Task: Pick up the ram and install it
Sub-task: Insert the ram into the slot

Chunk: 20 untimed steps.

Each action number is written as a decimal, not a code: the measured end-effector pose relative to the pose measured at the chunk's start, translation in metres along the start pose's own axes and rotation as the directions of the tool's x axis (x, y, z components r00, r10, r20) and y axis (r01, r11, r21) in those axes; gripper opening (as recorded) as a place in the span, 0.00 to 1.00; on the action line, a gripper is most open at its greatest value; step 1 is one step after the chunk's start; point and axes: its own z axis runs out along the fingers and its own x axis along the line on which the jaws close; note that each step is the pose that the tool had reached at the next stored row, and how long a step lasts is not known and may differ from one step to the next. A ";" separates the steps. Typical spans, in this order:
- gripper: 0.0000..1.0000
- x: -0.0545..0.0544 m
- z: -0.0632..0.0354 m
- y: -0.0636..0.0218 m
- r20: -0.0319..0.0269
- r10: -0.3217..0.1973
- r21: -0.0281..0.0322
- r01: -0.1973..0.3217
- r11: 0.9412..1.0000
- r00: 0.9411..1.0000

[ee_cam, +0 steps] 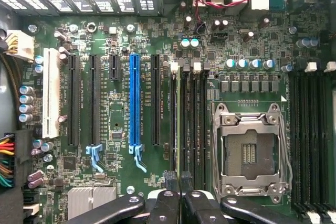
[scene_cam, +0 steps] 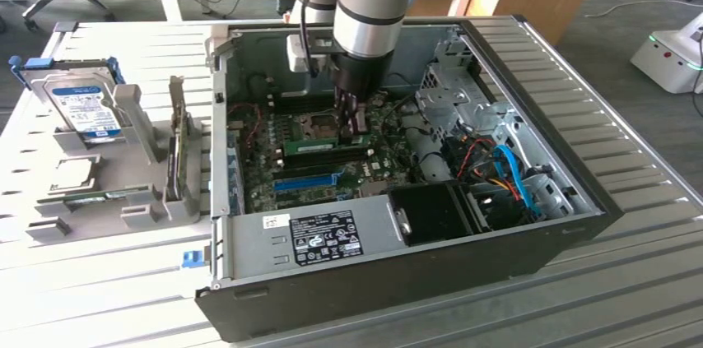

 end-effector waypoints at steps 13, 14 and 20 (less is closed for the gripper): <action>0.12 0.000 0.0049 -0.0002 0.000 0.003 0.000 -0.003 1.000 1.000; 0.12 0.000 0.0054 -0.0003 0.001 0.003 0.000 -0.003 1.000 1.000; 0.12 0.000 0.0086 -0.0004 0.000 0.003 0.000 -0.003 1.000 1.000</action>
